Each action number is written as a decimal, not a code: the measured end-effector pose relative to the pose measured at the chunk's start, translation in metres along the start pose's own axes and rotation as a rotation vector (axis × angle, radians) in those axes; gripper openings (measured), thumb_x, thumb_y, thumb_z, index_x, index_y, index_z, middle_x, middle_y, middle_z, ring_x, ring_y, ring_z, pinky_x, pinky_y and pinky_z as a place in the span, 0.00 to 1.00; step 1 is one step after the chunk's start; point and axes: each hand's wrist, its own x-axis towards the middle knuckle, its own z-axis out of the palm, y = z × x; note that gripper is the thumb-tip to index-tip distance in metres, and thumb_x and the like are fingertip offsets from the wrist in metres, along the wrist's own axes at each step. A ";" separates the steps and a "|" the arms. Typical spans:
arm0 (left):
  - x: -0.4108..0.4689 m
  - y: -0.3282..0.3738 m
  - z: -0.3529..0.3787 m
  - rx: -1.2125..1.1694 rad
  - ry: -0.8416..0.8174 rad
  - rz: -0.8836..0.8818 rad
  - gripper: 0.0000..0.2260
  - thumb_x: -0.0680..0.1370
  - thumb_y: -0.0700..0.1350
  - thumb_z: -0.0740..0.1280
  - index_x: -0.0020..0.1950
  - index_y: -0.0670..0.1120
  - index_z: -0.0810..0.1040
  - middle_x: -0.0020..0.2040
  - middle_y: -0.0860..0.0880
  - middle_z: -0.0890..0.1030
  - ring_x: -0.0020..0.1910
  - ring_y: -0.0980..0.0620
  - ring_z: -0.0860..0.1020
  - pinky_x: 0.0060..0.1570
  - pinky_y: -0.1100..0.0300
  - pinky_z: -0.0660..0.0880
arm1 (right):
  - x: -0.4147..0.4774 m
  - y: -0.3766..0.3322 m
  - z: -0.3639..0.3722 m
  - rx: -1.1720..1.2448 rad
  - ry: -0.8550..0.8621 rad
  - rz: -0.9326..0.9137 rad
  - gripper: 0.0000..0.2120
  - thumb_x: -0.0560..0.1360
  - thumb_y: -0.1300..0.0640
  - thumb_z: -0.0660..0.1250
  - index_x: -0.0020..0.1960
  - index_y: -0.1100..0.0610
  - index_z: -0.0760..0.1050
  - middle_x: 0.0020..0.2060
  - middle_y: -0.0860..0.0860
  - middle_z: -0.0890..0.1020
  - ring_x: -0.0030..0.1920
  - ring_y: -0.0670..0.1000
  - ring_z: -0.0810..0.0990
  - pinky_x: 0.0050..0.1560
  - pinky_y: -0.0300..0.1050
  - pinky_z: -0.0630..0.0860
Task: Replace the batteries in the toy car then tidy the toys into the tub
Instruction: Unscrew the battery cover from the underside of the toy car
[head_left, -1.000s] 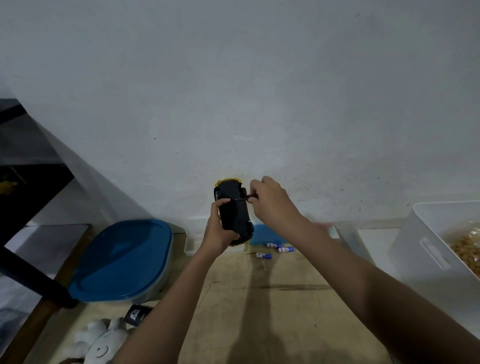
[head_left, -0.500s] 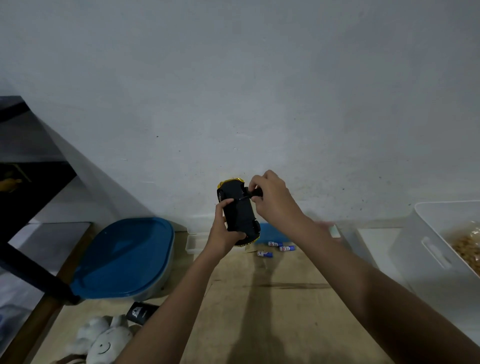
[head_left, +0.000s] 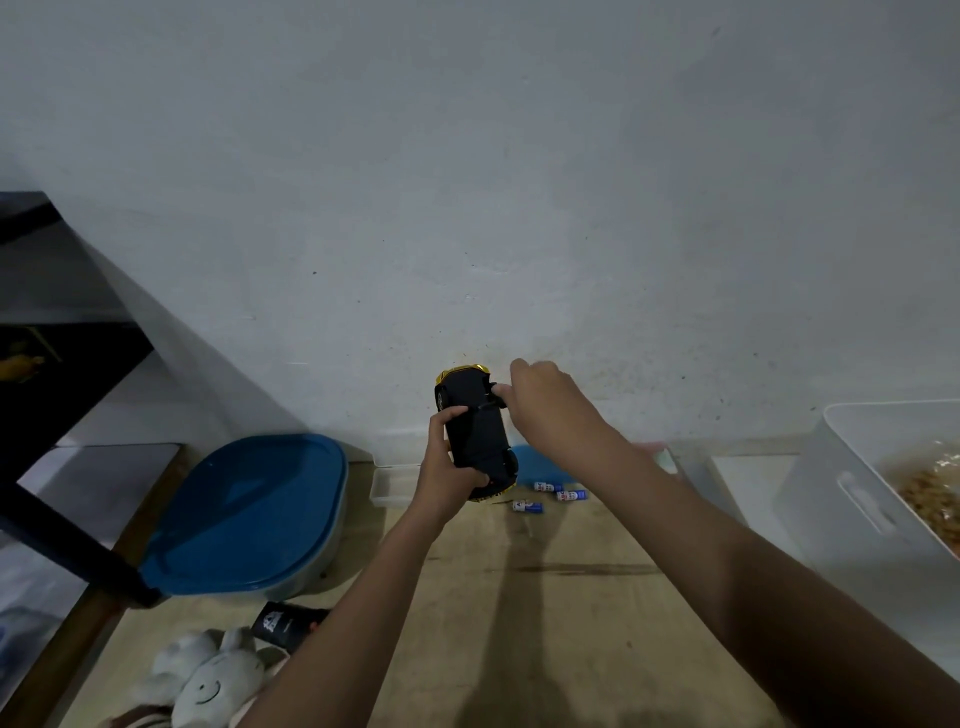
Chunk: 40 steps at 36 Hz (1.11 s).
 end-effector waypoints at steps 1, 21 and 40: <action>0.000 0.000 0.000 0.001 0.001 0.000 0.35 0.67 0.22 0.65 0.66 0.50 0.63 0.53 0.51 0.69 0.46 0.58 0.72 0.35 0.60 0.78 | 0.000 0.000 0.000 -0.007 0.006 -0.026 0.08 0.80 0.56 0.57 0.50 0.61 0.69 0.35 0.51 0.64 0.35 0.52 0.67 0.28 0.39 0.59; -0.005 -0.003 -0.006 -0.005 0.032 0.005 0.35 0.67 0.23 0.65 0.65 0.53 0.64 0.58 0.46 0.69 0.47 0.56 0.73 0.37 0.57 0.78 | -0.012 -0.008 0.012 0.116 0.084 -0.101 0.07 0.77 0.64 0.61 0.54 0.60 0.68 0.49 0.54 0.63 0.44 0.55 0.70 0.39 0.48 0.73; -0.008 -0.008 -0.010 0.003 0.032 0.014 0.36 0.68 0.22 0.64 0.68 0.51 0.62 0.60 0.48 0.67 0.47 0.59 0.72 0.33 0.67 0.77 | -0.010 -0.003 0.026 0.100 0.150 -0.239 0.17 0.68 0.77 0.58 0.51 0.62 0.73 0.51 0.57 0.69 0.50 0.55 0.68 0.40 0.49 0.74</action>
